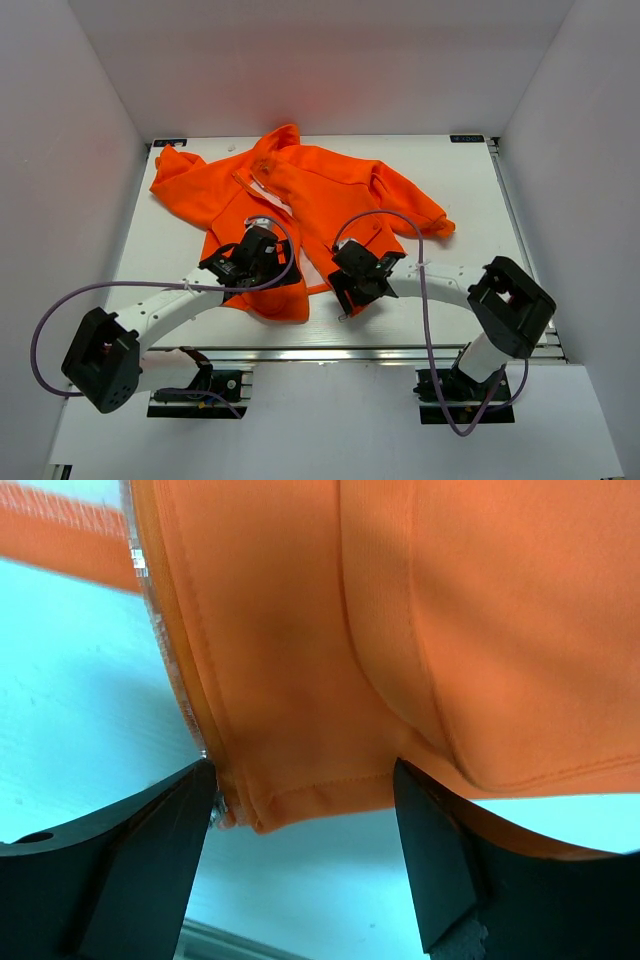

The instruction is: Zip up the jacket

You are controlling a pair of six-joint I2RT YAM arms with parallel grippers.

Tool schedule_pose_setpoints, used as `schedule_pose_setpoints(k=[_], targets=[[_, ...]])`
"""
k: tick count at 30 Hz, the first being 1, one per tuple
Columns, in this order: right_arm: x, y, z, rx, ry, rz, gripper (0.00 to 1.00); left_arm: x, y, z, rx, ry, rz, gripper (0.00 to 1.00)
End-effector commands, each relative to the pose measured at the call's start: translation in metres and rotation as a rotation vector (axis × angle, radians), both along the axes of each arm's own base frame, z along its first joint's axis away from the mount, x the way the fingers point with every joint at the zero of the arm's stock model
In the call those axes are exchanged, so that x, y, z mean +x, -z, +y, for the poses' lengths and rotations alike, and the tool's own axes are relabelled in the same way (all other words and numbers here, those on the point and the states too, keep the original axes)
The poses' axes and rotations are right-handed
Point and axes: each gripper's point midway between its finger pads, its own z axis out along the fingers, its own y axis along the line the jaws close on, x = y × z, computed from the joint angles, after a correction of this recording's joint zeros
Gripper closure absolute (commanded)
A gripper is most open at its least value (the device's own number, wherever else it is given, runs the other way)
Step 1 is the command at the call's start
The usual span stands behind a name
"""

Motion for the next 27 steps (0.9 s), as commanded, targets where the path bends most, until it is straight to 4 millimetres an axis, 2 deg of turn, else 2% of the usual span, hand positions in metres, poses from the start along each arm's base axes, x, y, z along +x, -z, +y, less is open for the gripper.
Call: schedule_pose_setpoints(k=[1, 5, 8, 11, 12, 13, 15, 16, 18, 21, 22, 23, 25, 26, 27], targets=[[0.010, 0.001, 0.000, -0.031, 0.029, -0.028, 0.24, 0.006, -0.008, -0.001, -0.006, 0.000, -0.026, 0.02], [0.007, 0.017, -0.011, -0.098, 0.071, 0.000, 0.24, 0.007, -0.011, 0.003, 0.013, -0.018, -0.032, 0.02], [0.000, 0.027, -0.020, -0.133, 0.099, 0.025, 0.30, 0.008, -0.016, 0.008, 0.027, -0.033, -0.045, 0.02], [-0.012, 0.036, -0.028, -0.145, 0.112, 0.067, 0.45, 0.011, -0.026, 0.009, 0.026, -0.036, -0.070, 0.02], [-0.015, 0.037, -0.026, -0.130, 0.107, 0.081, 0.58, 0.012, -0.030, 0.008, 0.020, -0.033, -0.078, 0.02], [-0.024, 0.041, -0.026, -0.113, 0.099, 0.118, 0.65, 0.013, -0.034, 0.006, 0.011, -0.031, -0.088, 0.02], [-0.031, 0.039, -0.014, -0.040, 0.058, 0.152, 0.79, 0.015, -0.040, -0.001, -0.017, -0.004, -0.104, 0.02], [-0.032, 0.036, -0.009, -0.013, 0.046, 0.155, 0.82, 0.016, -0.041, -0.004, -0.029, 0.006, -0.107, 0.02], [-0.030, 0.024, 0.005, 0.058, 0.009, 0.139, 0.92, 0.018, -0.044, -0.011, -0.052, 0.030, -0.117, 0.02], [-0.024, -0.001, 0.030, 0.185, -0.064, 0.096, 1.00, 0.015, -0.044, -0.028, -0.107, 0.107, -0.103, 0.02], [-0.021, -0.009, 0.035, 0.214, -0.084, 0.074, 1.00, 0.014, -0.044, -0.033, -0.126, 0.131, -0.102, 0.02], [-0.013, -0.026, 0.044, 0.267, -0.097, 0.029, 1.00, 0.013, -0.045, -0.042, -0.160, 0.168, -0.105, 0.02], [-0.014, -0.045, 0.057, 0.352, -0.143, 0.008, 1.00, 0.007, -0.046, -0.054, -0.212, 0.225, -0.091, 0.02], [-0.010, -0.064, 0.066, 0.422, -0.175, -0.046, 1.00, 0.007, -0.046, -0.058, -0.230, 0.240, -0.093, 0.02], [-0.009, -0.075, 0.070, 0.462, -0.186, -0.066, 1.00, 0.006, -0.045, -0.063, -0.249, 0.254, -0.094, 0.02]])
